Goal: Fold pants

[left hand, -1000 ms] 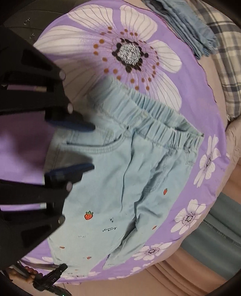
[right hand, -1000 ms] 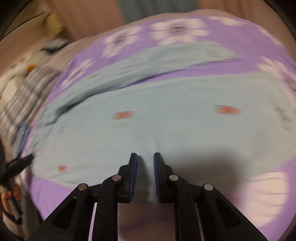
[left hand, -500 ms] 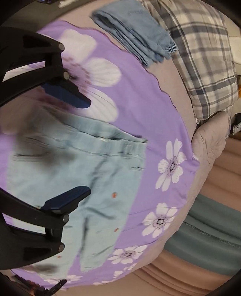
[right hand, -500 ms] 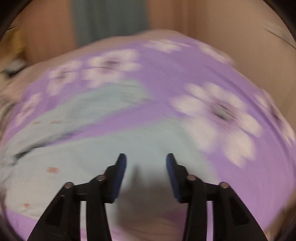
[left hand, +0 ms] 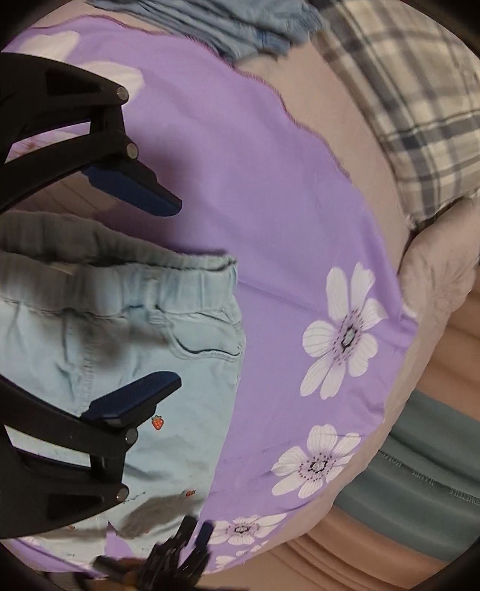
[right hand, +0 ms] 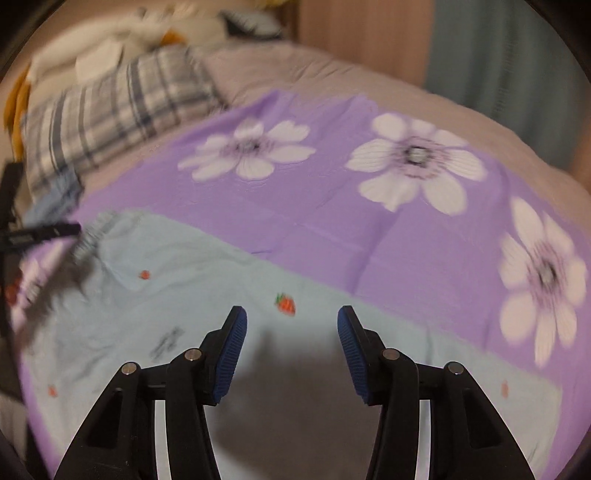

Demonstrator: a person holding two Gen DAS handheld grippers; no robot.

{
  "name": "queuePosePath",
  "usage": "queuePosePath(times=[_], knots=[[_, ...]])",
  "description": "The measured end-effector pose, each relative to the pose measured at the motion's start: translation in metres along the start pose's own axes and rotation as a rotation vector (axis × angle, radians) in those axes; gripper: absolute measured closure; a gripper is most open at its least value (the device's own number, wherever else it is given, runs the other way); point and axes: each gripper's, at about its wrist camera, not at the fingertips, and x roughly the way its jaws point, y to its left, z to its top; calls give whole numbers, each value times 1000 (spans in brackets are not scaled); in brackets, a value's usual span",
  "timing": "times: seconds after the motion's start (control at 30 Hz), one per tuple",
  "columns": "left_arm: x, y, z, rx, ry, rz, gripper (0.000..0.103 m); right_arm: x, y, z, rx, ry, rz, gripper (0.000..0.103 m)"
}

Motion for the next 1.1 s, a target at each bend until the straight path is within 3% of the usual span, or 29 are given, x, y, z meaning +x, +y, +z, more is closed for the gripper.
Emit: queuePosePath(times=[0.13, 0.23, 0.33, 0.47, 0.5, 0.53, 0.57, 0.6, 0.67, 0.9, 1.1], knots=[[11, 4, 6, 15, 13, -13, 16, 24, -2, 13, -91, 93, 78, 52], [25, 9, 8, 10, 62, -73, 17, 45, -11, 16, -95, 163, 149, 52], [36, 9, 4, 27, 106, -81, 26, 66, -16, 10, -68, 251, 179, 52], [39, 6, 0, 55, 85, -22, 38, 56, -12, -5, -68, 192, 181, 56], [38, 4, -1, 50, 74, -22, 49, 53, -10, -9, -75, 178, 172, 60], [37, 4, -2, 42, 70, -32, 60, 48, -7, -13, -88, 158, 155, 71], [35, 3, -2, 34, 62, -31, 64, 43, -4, -18, -93, 143, 137, 82], [31, 2, -2, 31, 49, -15, 70, 38, -3, -21, -91, 135, 121, 87], [21, 3, -2, 17, 31, -33, 72, 23, 3, -27, -86, 105, 88, 96], [-32, 2, -12, 15, -52, -106, 74, -50, 12, -34, -27, -38, 71, 97], [-72, 6, -40, 35, -94, -141, 74, -107, 49, -52, -47, -128, 44, 97]])
